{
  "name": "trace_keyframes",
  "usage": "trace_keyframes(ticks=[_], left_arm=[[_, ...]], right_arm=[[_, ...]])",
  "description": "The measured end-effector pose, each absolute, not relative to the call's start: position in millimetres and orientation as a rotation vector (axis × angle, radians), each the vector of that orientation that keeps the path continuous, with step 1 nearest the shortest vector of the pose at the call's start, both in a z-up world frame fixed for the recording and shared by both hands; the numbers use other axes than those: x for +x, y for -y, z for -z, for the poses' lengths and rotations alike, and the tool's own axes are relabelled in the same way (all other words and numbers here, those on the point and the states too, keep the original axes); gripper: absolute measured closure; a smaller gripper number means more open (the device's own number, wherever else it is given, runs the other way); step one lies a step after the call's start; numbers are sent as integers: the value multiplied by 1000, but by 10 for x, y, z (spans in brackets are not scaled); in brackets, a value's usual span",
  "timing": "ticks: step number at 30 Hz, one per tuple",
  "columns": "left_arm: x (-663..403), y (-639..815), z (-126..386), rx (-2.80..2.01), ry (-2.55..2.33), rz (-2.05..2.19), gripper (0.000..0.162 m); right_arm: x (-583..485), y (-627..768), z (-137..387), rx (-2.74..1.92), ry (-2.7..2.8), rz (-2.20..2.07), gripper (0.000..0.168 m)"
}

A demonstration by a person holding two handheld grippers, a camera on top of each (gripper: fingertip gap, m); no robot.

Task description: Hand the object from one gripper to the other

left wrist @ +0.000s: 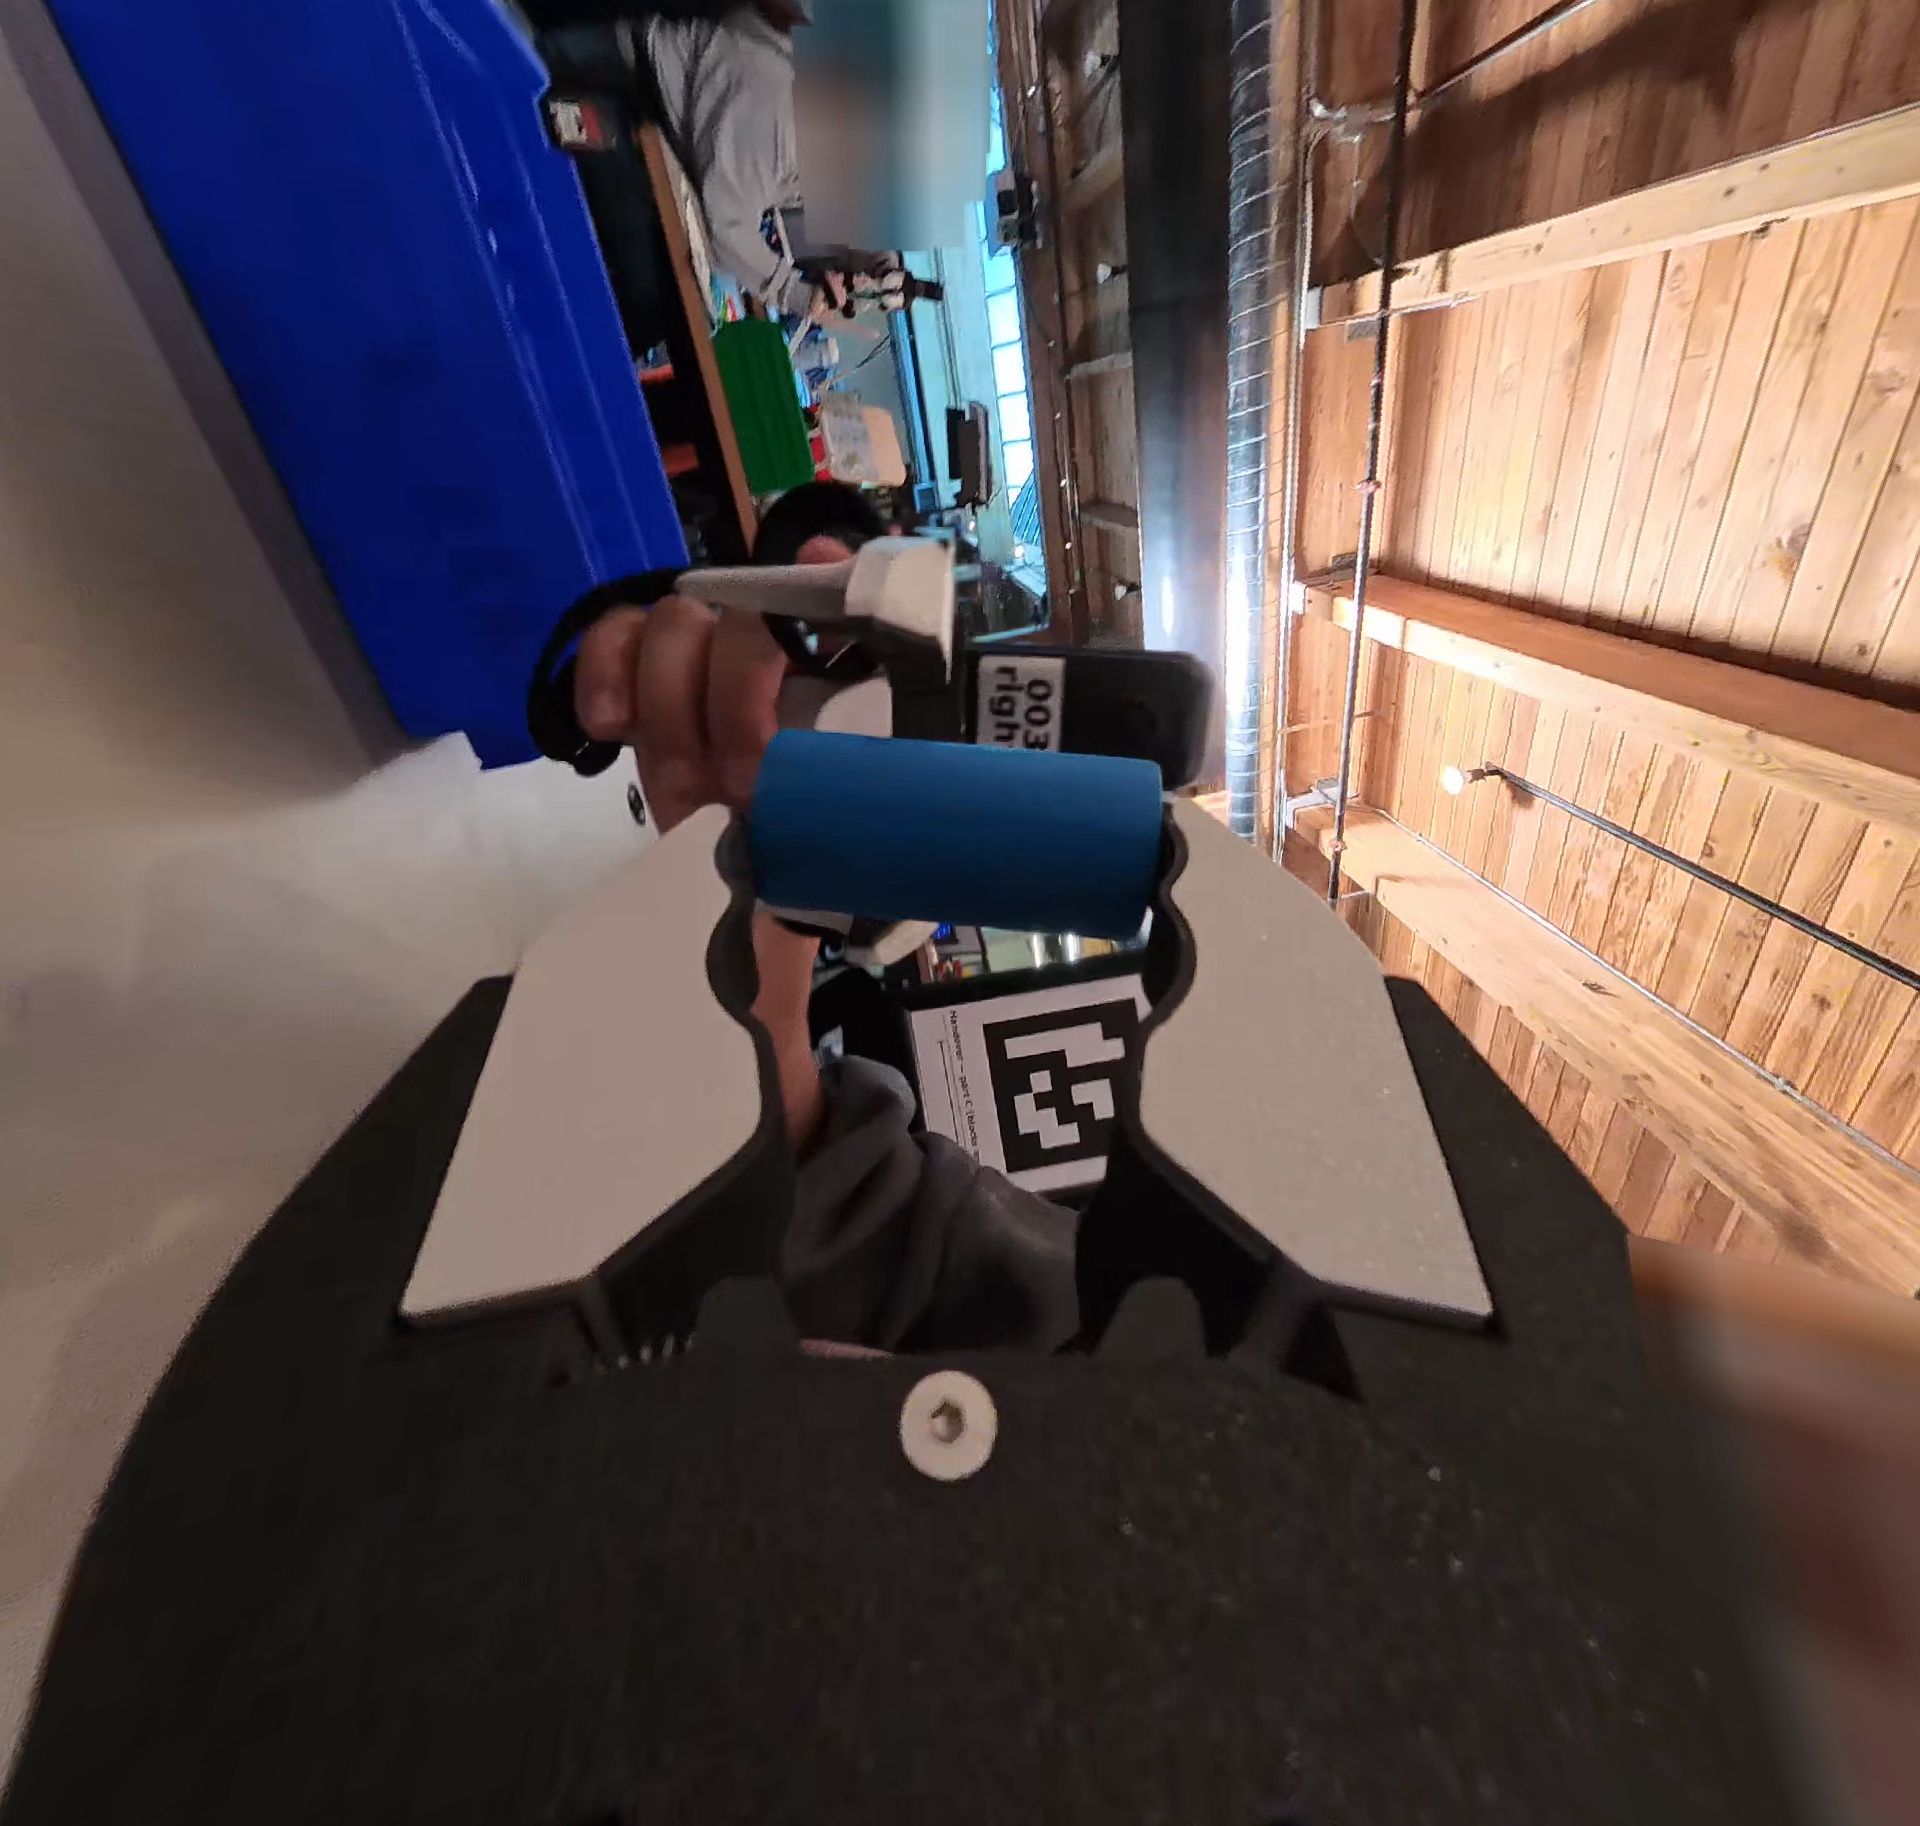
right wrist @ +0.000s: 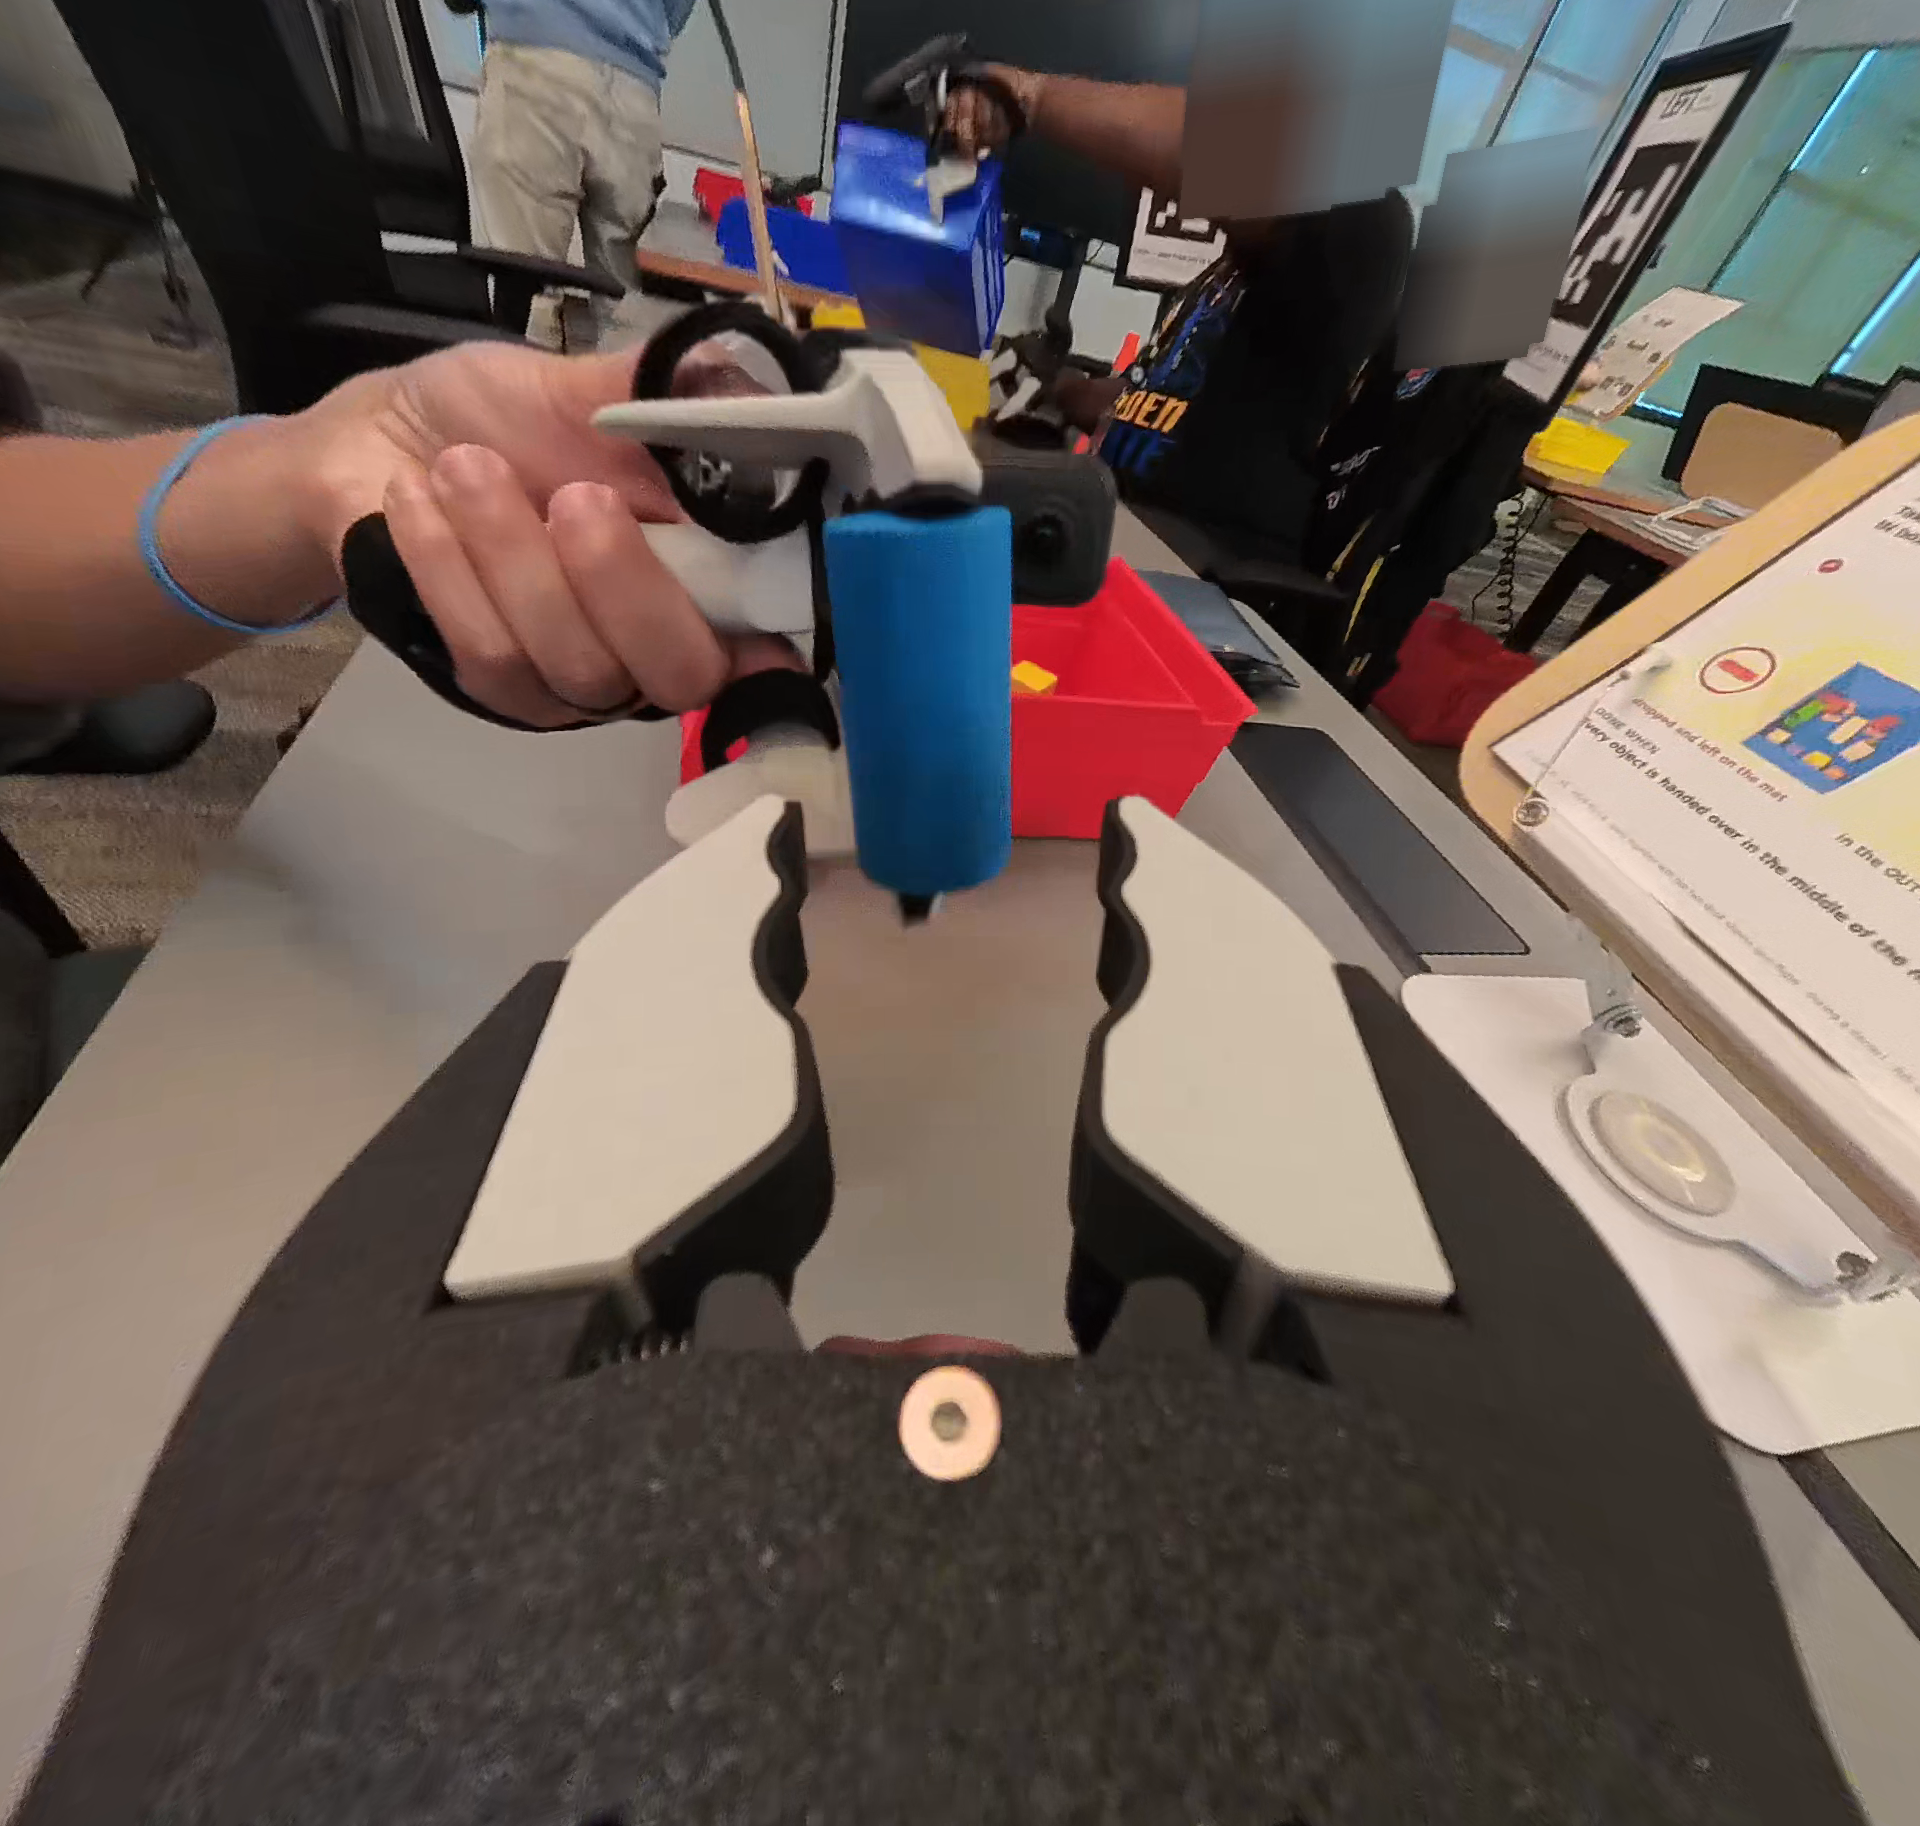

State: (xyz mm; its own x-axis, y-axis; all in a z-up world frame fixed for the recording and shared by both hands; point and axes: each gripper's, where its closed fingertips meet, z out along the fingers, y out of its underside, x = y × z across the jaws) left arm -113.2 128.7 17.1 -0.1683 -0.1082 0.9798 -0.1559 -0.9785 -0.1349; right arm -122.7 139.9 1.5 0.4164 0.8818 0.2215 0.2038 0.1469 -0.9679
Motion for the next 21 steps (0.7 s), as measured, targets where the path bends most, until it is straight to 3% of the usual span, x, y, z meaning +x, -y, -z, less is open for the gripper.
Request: trace_keyframes(ticks=[3, 5, 10, 13, 17, 21], left_arm=[[-1042, -1226, -76, 2008, 319, -2316, 90], [-1005, -1207, -40, 1999, 316, -2303, 90], [-1000, -1174, -61, 1981, 388, -2309, 90], [-1116, -1228, -52, 2138, 564, -2288, 77], [-1410, -1415, -79, 2373, 620, -2345, 85], [-1643, -1365, 287, 2760, 874, -2199, 91]], right_arm=[[-1257, -1368, 12, -1358, 1084, -656, 118], [-1270, -1298, 5, -1336, 1103, -692, 137], [-1232, -1279, -6, -1335, 1094, -638, 137], [-1135, -1276, -117, -1322, 1067, -613, 137], [-593, -1385, -432, -1370, 923, -524, 137], [472, -1571, -696, -1494, 554, -457, 137]])
